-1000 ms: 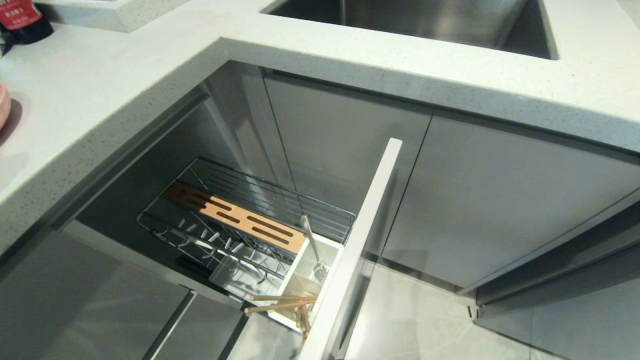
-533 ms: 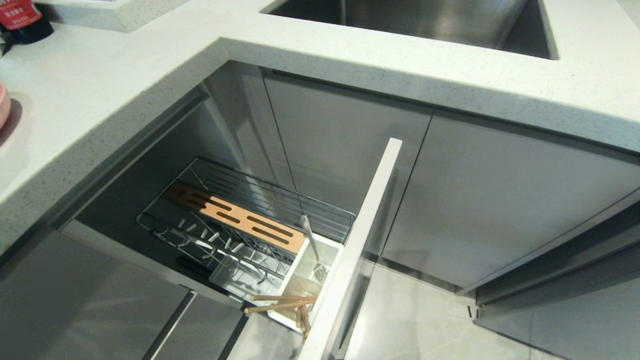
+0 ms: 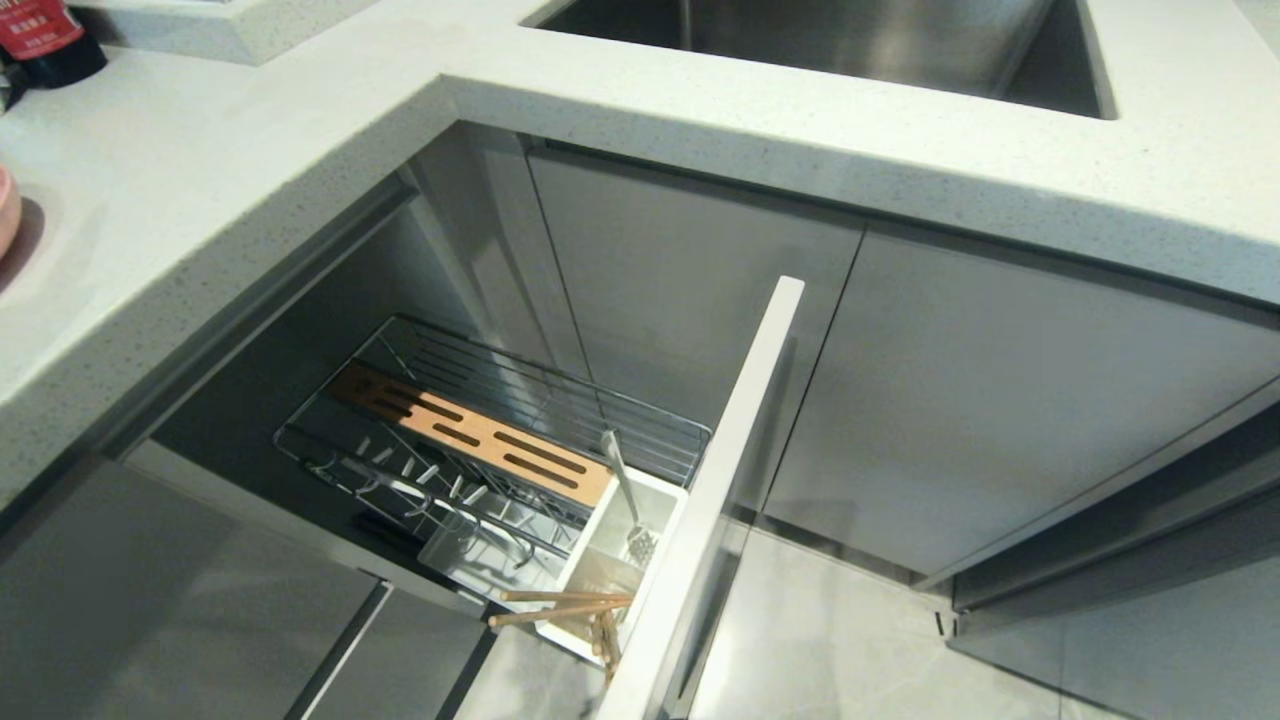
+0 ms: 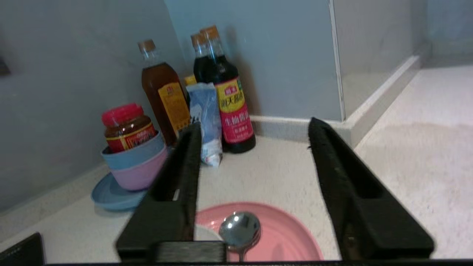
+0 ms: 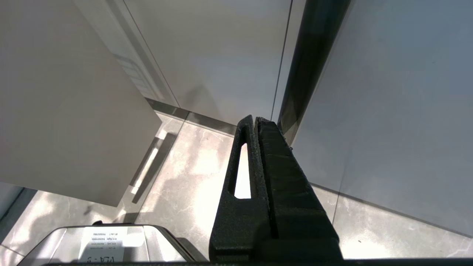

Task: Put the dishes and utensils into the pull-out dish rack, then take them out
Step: Take the chopsticks out of the cupboard

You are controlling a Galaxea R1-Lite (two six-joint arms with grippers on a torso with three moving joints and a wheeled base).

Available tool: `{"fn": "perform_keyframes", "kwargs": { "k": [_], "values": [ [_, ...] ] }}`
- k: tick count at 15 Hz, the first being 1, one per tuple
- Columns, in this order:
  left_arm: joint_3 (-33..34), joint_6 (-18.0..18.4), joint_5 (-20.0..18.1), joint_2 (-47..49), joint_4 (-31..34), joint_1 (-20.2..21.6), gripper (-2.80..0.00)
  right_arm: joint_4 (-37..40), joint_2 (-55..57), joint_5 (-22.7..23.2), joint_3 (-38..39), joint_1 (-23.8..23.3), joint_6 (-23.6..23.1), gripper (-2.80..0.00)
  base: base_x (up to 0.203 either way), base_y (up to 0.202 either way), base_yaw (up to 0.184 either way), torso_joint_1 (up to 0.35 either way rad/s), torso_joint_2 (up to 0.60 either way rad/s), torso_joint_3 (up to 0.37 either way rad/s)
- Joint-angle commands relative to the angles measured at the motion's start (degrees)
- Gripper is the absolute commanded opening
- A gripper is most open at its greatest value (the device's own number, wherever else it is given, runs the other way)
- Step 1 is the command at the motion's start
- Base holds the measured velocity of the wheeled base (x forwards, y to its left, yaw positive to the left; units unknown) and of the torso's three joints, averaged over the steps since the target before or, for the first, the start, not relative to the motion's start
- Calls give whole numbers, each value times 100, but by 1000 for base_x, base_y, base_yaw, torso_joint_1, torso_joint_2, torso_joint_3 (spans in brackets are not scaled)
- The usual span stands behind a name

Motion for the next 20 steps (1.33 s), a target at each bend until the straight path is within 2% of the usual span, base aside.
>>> {"fn": "perform_keyframes", "kwargs": {
  "k": [1,4,6,7,8,10,12,17,20],
  "values": [
    [-662,-19,123,-25,454,-143,-280,-2,2,2,0,0,0,-280,0,0,0,0,0,0],
    [-1971,-212,889,95,1622,-708,-280,-2,2,-4,0,0,0,-280,0,0,0,0,0,0],
    [-2908,-541,1630,284,2552,-1306,-280,-2,2,-3,0,0,0,-280,0,0,0,0,0,0],
    [-3315,-780,2128,462,3021,-1656,-280,-2,2,-3,0,0,0,-280,0,0,0,0,0,0],
    [-3574,-1049,2618,669,3353,-2024,-280,-2,2,-3,0,0,0,-280,0,0,0,0,0,0],
    [-3732,-1444,3203,893,3735,-2780,-280,-2,2,0,0,6,0,-280,0,0,0,0,0,0],
    [-3744,-1711,3498,1173,3991,-3480,-280,-2,2,0,0,0,0,-280,0,0,0,0,0,0],
    [-3669,-2287,3667,1669,4849,-5071,-280,-2,2,-4,0,0,0,-280,0,0,0,0,0,0],
    [-3561,-2581,3723,1996,5579,-5716,-280,-2,2,-4,0,2,0,-280,0,0,0,0,0,0]
  ]
}}
